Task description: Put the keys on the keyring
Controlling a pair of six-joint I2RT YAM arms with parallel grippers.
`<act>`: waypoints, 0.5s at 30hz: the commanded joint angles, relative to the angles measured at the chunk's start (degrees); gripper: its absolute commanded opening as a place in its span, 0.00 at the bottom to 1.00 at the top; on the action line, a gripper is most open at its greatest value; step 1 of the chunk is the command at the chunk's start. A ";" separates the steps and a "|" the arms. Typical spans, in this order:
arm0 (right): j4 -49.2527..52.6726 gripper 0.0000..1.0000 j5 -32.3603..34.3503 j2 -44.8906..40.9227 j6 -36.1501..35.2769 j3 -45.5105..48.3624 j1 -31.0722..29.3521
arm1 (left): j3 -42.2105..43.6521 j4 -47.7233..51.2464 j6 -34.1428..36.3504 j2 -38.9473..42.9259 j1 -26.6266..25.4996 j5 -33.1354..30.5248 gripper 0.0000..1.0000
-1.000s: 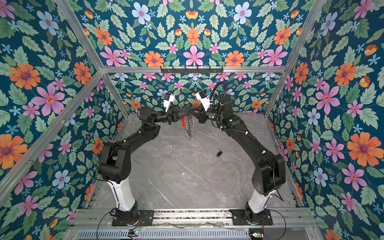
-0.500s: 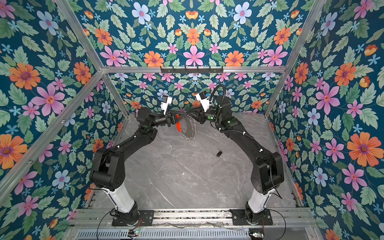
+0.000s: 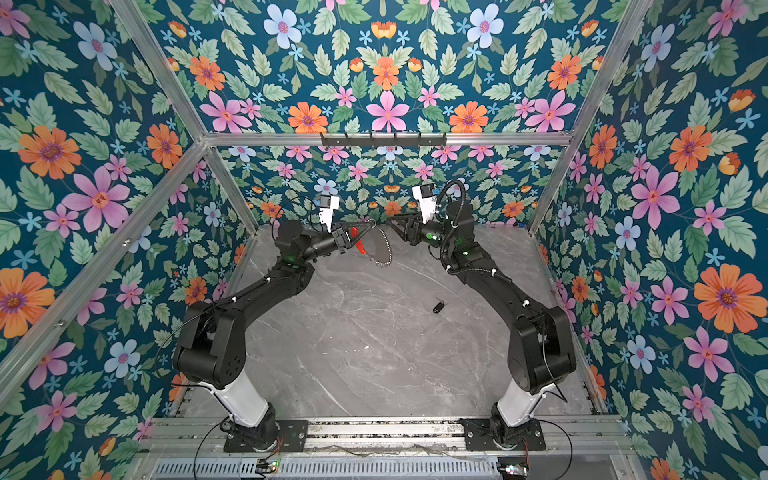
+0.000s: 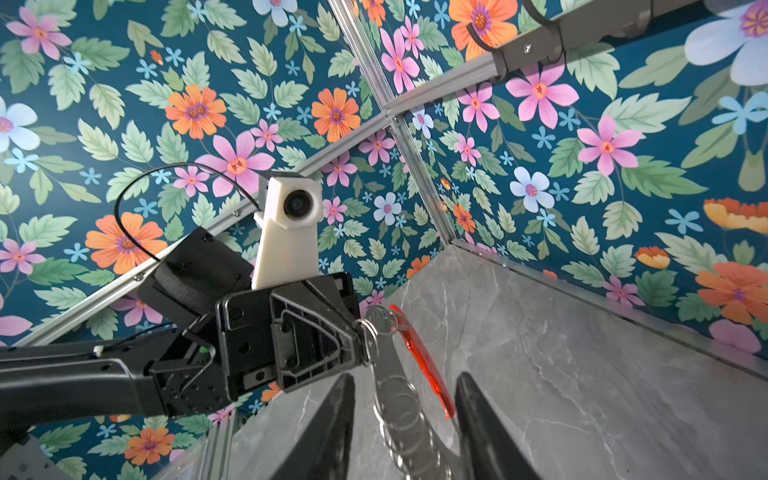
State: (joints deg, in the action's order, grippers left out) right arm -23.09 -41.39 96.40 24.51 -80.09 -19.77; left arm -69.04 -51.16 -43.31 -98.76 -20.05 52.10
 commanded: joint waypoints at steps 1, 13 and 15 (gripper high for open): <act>-3.58 0.40 -0.26 1.46 3.70 -1.11 -0.30 | 0.02 -6.81 -0.93 0.26 -1.06 -3.38 0.00; -8.73 0.17 -1.07 4.63 8.43 -1.63 -4.14 | 5.24 -22.93 -5.00 -0.98 -4.01 -19.34 0.00; -9.13 0.17 -0.44 4.60 9.09 -1.56 -4.38 | 5.84 -24.25 -5.08 -1.34 -4.77 -21.92 0.00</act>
State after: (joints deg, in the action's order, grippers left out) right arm -28.60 -40.47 100.90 31.48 -81.67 -23.79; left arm -63.57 -68.49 -47.83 -99.90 -24.23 36.16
